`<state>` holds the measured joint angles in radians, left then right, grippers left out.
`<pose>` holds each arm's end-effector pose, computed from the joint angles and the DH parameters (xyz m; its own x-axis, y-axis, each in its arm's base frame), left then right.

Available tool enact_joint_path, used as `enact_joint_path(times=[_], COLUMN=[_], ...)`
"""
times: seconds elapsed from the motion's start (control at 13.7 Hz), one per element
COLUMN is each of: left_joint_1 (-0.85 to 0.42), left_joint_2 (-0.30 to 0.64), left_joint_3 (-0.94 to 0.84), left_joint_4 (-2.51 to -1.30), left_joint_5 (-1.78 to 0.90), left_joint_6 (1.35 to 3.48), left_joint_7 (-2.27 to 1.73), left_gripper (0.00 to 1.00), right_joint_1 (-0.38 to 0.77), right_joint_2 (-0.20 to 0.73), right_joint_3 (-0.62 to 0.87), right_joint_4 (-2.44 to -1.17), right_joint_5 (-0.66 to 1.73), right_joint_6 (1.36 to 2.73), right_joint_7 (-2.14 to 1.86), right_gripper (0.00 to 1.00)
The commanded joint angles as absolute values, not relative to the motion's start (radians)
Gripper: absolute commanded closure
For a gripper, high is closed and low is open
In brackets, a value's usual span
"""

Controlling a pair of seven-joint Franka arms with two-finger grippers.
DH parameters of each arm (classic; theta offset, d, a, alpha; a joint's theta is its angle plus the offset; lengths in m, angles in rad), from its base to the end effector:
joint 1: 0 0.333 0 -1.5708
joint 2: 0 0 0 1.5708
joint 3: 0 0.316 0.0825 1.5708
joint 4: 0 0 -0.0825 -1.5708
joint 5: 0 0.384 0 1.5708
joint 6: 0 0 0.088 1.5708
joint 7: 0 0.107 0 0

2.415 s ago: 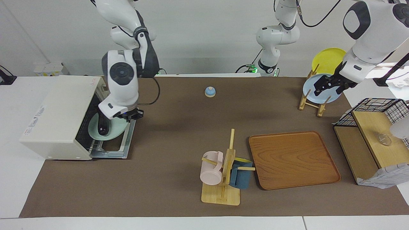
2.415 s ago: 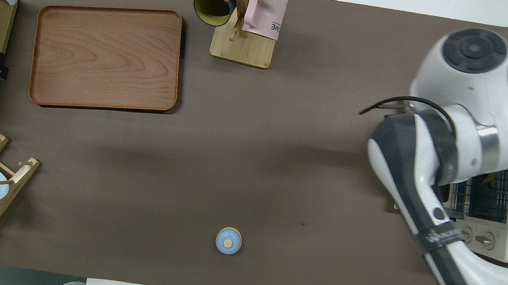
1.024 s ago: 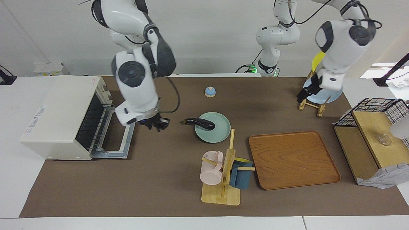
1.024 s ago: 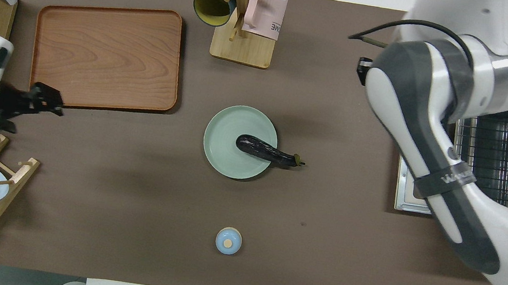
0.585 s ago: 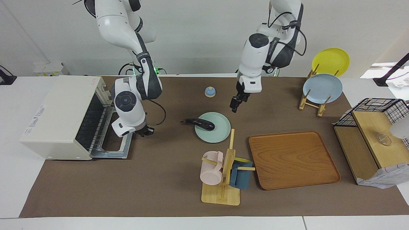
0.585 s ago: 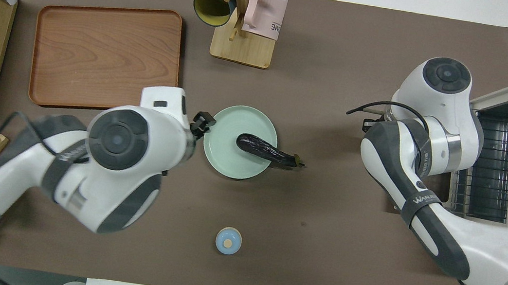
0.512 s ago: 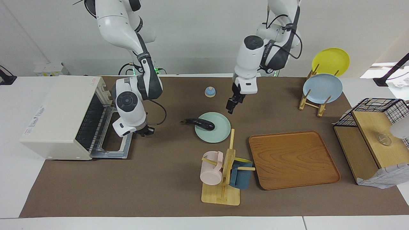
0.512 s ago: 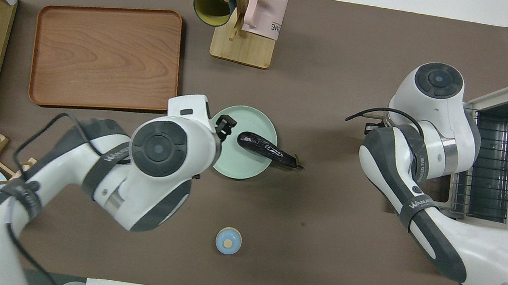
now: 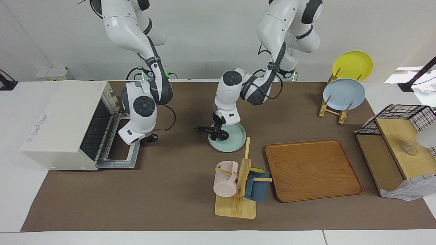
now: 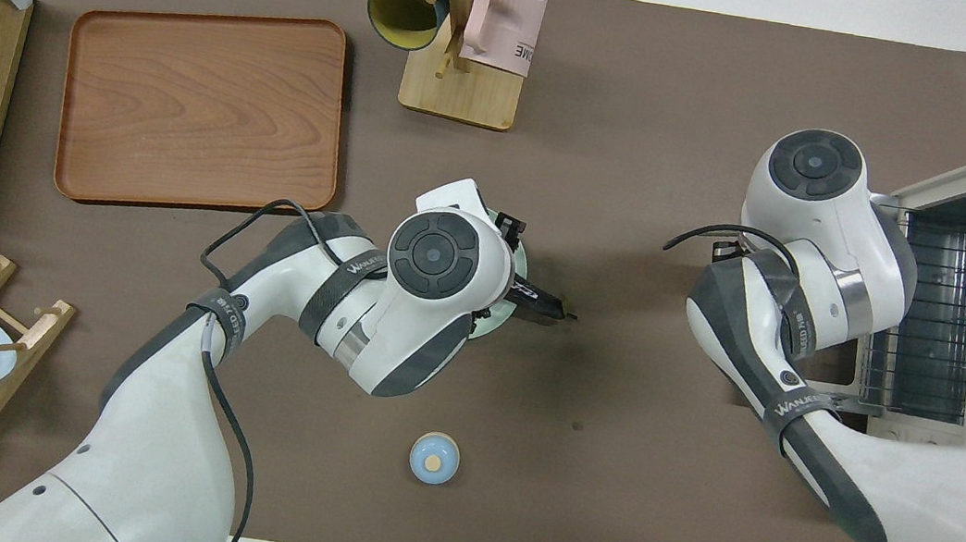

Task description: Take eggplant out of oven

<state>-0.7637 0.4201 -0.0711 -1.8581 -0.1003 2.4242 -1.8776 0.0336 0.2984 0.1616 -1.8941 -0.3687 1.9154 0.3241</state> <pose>0.4401 -0.4815 0.3086 0.4362 0.8885 -0.1427 0.8993 -0.4250 0.1030 0.5845 0.0853 0.3320 0.9820 0.0110 -0.1884 0.0731 -0.9425 0.3262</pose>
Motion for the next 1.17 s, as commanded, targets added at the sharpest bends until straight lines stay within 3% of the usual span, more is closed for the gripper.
enact_joint_path(times=[0.0,0.29,0.37,0.44,0.51,0.88,1.1], left_joint_1=[-0.779,-0.759,-0.717,-0.642,-0.568,-0.258,-0.176], left_joint_2=[0.419,0.404,0.375,0.338,0.319,0.336,0.383], left_joint_3=[-0.052,-0.043,-0.035,-0.035,-0.035,-0.032,-0.034], left_joint_4=[-1.839,-1.755,-1.758,-1.756,-1.753,-1.789,-1.786], left_joint_5=[-0.100,-0.092,-0.092,-0.094,-0.094,-0.091,0.064], left_joint_6=[2.369,2.113,2.088,2.047,2.008,2.043,2.216], left_joint_7=[-1.865,-1.604,-1.527,-1.425,-1.304,-0.568,-0.208], left_gripper=[1.00,1.00,1.00,1.00,1.00,1.00,1.00], right_joint_1=[-0.070,-0.191,-0.215,-0.234,-0.267,-0.279,-0.282], right_joint_2=[0.243,0.132,0.117,0.091,0.039,-0.049,-0.043], right_joint_3=[0.141,0.143,0.143,0.138,0.138,0.138,0.138], right_joint_4=[-1.775,-1.766,-1.758,-1.744,-1.735,-1.652,-1.638], right_joint_5=[-0.433,-0.420,-0.364,-0.244,-0.119,-0.031,-0.026], right_joint_6=[1.746,1.661,1.660,1.655,1.655,1.575,1.568], right_joint_7=[0.088,-0.141,-0.161,-0.158,-0.156,-0.146,-0.144], right_gripper=[0.98,0.93,0.69,0.07,0.00,0.00,0.00])
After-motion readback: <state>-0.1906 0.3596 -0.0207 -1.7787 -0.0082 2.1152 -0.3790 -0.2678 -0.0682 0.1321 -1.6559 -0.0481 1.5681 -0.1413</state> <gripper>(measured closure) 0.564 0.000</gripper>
